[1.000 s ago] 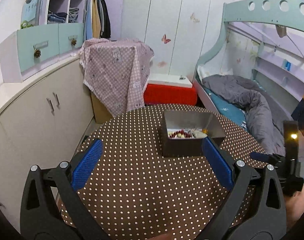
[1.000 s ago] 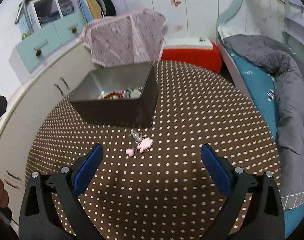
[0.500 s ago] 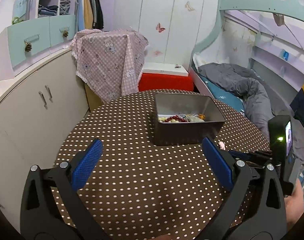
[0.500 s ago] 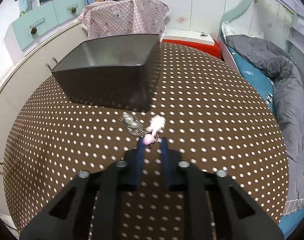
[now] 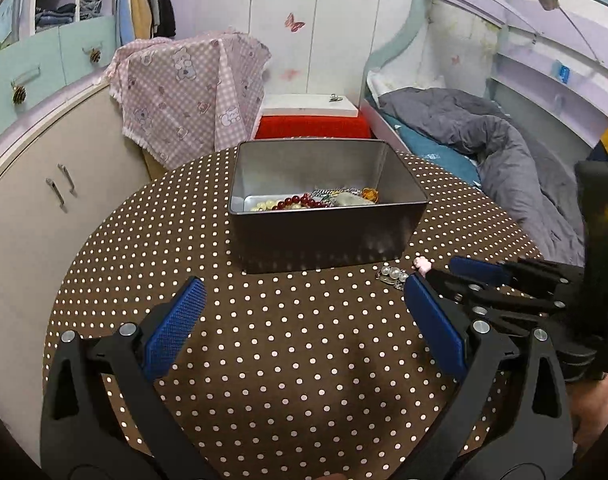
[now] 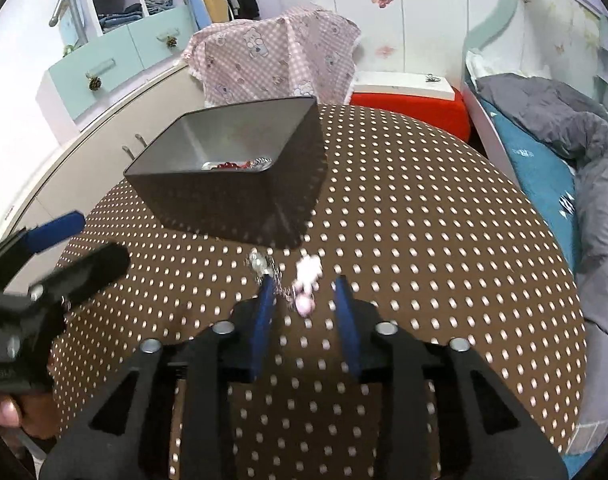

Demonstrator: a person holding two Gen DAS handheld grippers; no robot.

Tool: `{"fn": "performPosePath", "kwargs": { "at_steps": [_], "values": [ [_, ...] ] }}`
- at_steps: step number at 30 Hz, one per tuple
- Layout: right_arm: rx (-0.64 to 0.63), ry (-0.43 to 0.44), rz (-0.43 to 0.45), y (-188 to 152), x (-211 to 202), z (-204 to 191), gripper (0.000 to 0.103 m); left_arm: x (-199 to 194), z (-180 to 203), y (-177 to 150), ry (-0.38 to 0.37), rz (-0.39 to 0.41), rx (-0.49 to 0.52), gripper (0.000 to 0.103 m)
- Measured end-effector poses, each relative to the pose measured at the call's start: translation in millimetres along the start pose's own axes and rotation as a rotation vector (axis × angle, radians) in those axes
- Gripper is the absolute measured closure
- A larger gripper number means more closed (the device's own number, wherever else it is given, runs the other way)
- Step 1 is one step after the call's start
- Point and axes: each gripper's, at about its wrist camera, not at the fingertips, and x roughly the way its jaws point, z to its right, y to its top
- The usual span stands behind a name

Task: Organize jewelry
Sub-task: 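Grasp the pink charm with the right tool while the left tool grasps the pearl earring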

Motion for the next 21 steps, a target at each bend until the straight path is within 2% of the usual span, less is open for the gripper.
{"fn": "performPosePath", "kwargs": {
  "at_steps": [2,3,4,5,10,14,17,20,21],
  "values": [
    [-0.024,-0.012,-0.018,1.0,8.1,-2.6,0.071,3.1,0.3,-1.0,0.007,-0.009,-0.004,0.006],
    [-0.043,-0.026,-0.015,2.3,9.4,-4.9,0.076,4.8,1.1,-1.3,0.01,-0.014,-0.003,0.006],
    [-0.061,-0.049,-0.017,2.9,9.3,-5.1,0.087,6.8,2.4,-1.2,0.011,-0.018,-0.002,0.006],
    [-0.054,-0.045,-0.017,0.1,6.0,-2.1,0.092,7.8,4.2,-1.6,0.009,-0.02,0.0,0.006],
    [0.011,-0.034,-0.002,-6.1,-5.6,22.0,0.092,26.2,23.6,3.0,-0.027,-0.051,0.026,0.006],
    [0.033,0.028,0.009,-7.6,-12.4,30.6,0.092,45.8,41.8,2.7,-0.042,-0.089,0.05,0.006],
    [0.04,0.018,0.004,-5.8,-10.9,37.0,0.092,63.6,46.2,1.4,-0.04,-0.124,0.037,0.007],
    [0.044,0.013,0.002,-7.3,-11.5,39.4,0.092,75.7,47.7,0.2,-0.038,-0.167,0.04,0.023],
    [0.045,0.016,0.001,-7.5,-11.4,39.8,0.092,73.6,48.0,1.4,-0.055,-0.154,0.049,0.039]
  ]
}}
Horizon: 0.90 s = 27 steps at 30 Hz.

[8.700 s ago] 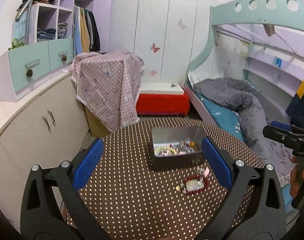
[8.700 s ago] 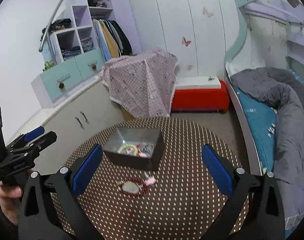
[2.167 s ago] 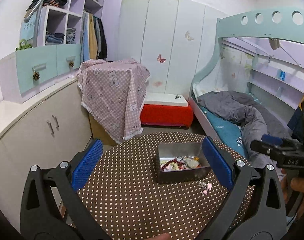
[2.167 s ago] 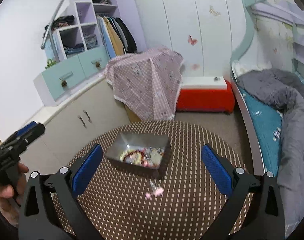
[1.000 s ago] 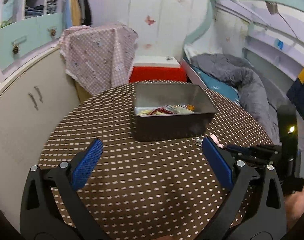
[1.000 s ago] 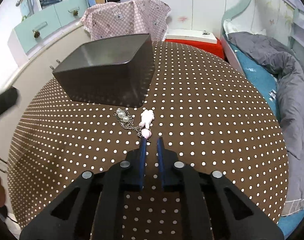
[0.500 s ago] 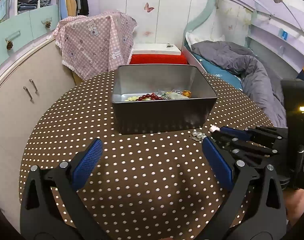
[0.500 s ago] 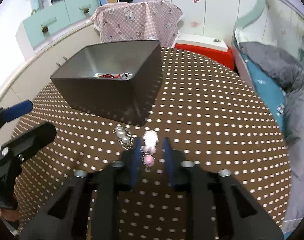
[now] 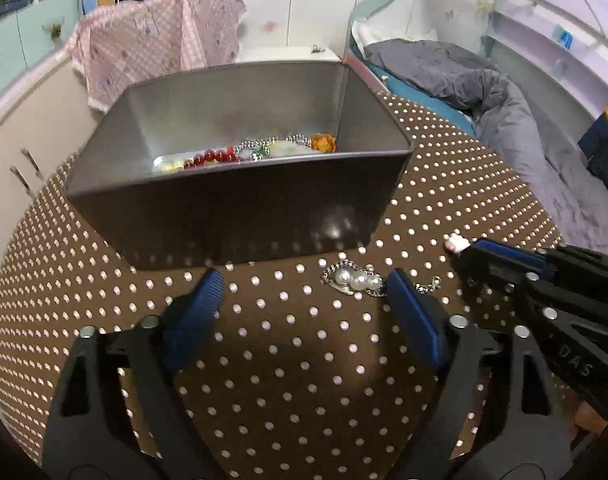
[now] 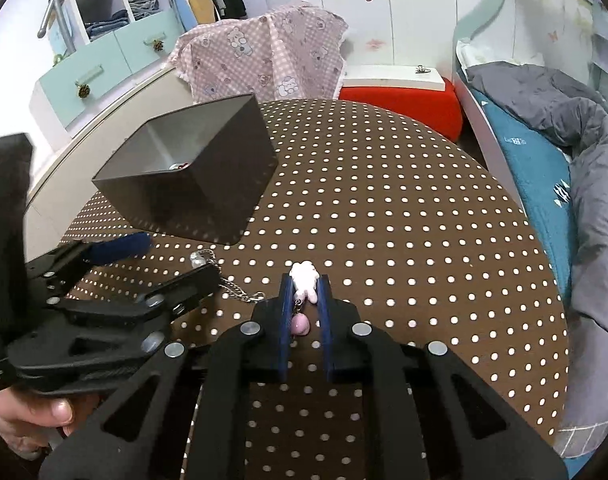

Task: Organize jewelry
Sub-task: 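Grasp the pink charm with the right tool while the left tool grasps the pearl earring, then carry both pieces into the grey box and open both tools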

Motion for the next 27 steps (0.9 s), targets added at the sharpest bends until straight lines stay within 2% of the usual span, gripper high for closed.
{"fn": "performPosePath", "kwargs": {
  "at_steps": [1,2,3,4,10,17,19,20,21,22,25,27],
  "values": [
    [-0.002,0.001,0.0,0.0,0.3,-0.4,0.092,-0.4,1.0,-0.3,-0.003,0.002,0.009,0.041],
    [-0.004,0.002,0.0,0.8,0.5,-0.7,0.092,-1.4,2.6,-1.1,-0.006,0.008,0.018,0.053],
    [-0.006,0.004,-0.001,1.5,1.3,1.8,0.092,-2.9,3.4,-1.8,-0.028,0.014,0.023,0.076],
    [-0.012,0.005,-0.002,2.0,1.9,0.4,0.091,-4.5,3.6,-2.5,-0.048,0.016,0.026,0.079],
    [-0.056,-0.018,-0.009,4.9,7.7,-8.2,0.088,-15.8,-10.4,-15.3,-0.126,0.016,0.007,0.091],
    [-0.101,-0.059,-0.017,5.5,13.6,-19.9,0.086,-15.0,-15.2,-13.3,-0.111,0.002,0.01,0.092],
    [-0.091,-0.056,-0.016,5.2,13.6,-18.1,0.086,-14.2,-11.4,-11.7,-0.101,0.0,0.019,0.082],
    [-0.092,-0.059,-0.016,5.2,13.9,-18.5,0.086,-13.7,-11.4,-10.2,-0.108,0.003,0.017,0.051],
    [-0.095,-0.062,-0.017,5.1,14.1,-19.0,0.086,-14.4,-11.5,-9.2,-0.1,0.011,0.009,0.015],
    [-0.096,-0.064,-0.017,5.1,14.3,-19.3,0.086,-16.8,-11.5,-8.4,-0.057,0.035,-0.008,0.01],
    [-0.096,-0.063,-0.015,4.4,14.8,-19.8,0.086,-11.9,-18.9,-6.2,-0.061,0.028,-0.047,0.01],
    [-0.1,-0.065,-0.013,4.5,15.7,-20.4,0.086,-4.2,-24.0,-3.5,-0.054,0.005,-0.077,0.025]
  ]
}}
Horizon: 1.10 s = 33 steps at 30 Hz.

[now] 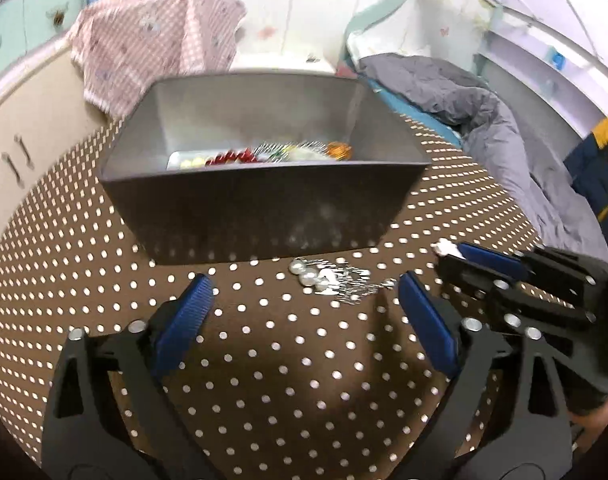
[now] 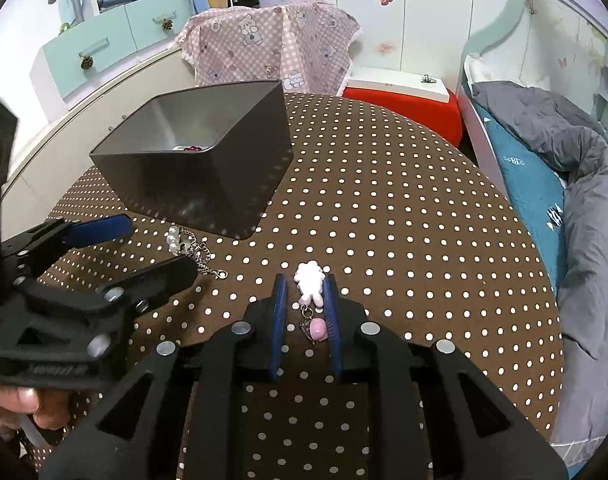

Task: Organize jewelry
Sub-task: 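Carry both pieces into the grey box and open both tools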

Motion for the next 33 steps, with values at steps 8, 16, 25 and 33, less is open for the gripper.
{"fn": "performPosePath", "kwargs": {
  "at_steps": [8,16,25,33],
  "values": [
    [-0.025,0.014,0.002,-2.4,-3.1,-9.6,0.092,-6.5,-0.3,-6.8,-0.043,0.01,0.039,0.092],
    [-0.024,0.085,0.048,1.7,-30.8,-23.9,0.092,-59.6,-23.0,-16.9,-0.072,0.091,0.043,0.094],
    [-0.059,0.163,0.179,41.7,-88.7,-41.5,0.092,-140.4,-34.8,8.1,-0.09,0.254,0.05,0.094],
    [-0.108,0.188,0.303,96.0,-127.3,-49.1,0.092,-193.8,-31.0,54.0,-0.115,0.393,0.099,0.094]
  ]
}}
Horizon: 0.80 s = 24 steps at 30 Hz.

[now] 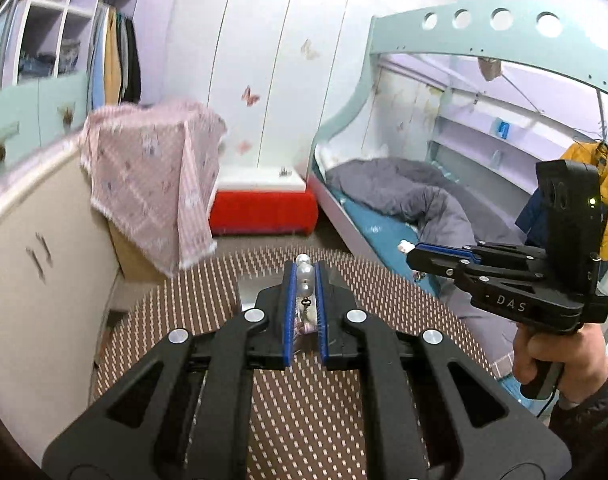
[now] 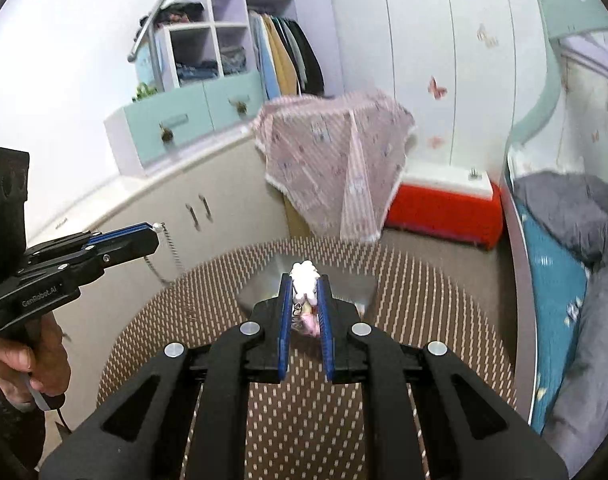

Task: Organize jewelry
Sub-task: 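Carry both pieces into the grey box and open both tools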

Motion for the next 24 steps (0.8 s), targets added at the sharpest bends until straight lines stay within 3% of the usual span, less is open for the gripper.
{"fn": "performPosePath", "kwargs": {
  "at_steps": [8,17,18,19,20,21,22,24],
  "values": [
    [0.032,0.037,-0.026,31.0,40.5,12.0,0.092,36.4,-5.7,31.3,-0.007,-0.019,-0.007,0.094],
    [0.134,0.078,-0.177,15.9,114.5,28.0,0.09,108.9,-33.8,19.6,0.044,-0.186,-0.074,0.092],
    [0.142,0.076,-0.184,14.8,117.4,29.2,0.087,112.0,-37.1,17.0,0.067,-0.202,-0.079,0.087],
    [0.158,0.072,-0.184,12.3,118.9,31.7,0.08,112.2,-39.7,15.6,0.085,-0.208,-0.082,0.076],
    [0.173,0.067,-0.182,10.5,117.8,33.7,0.071,110.8,-41.8,14.9,0.096,-0.204,-0.087,0.03],
    [0.196,0.054,-0.175,8.3,116.2,37.0,0.039,104.6,-44.2,14.3,0.11,-0.174,-0.094,0.005],
    [0.21,0.033,-0.156,6.9,111.9,39.0,0.01,95.4,-45.8,13.9,0.131,-0.126,-0.095,0.005],
    [0.22,0.018,-0.129,5.6,103.3,40.9,0.007,88.1,-48.6,15.1,0.154,-0.126,-0.09,0.005]
  ]
}}
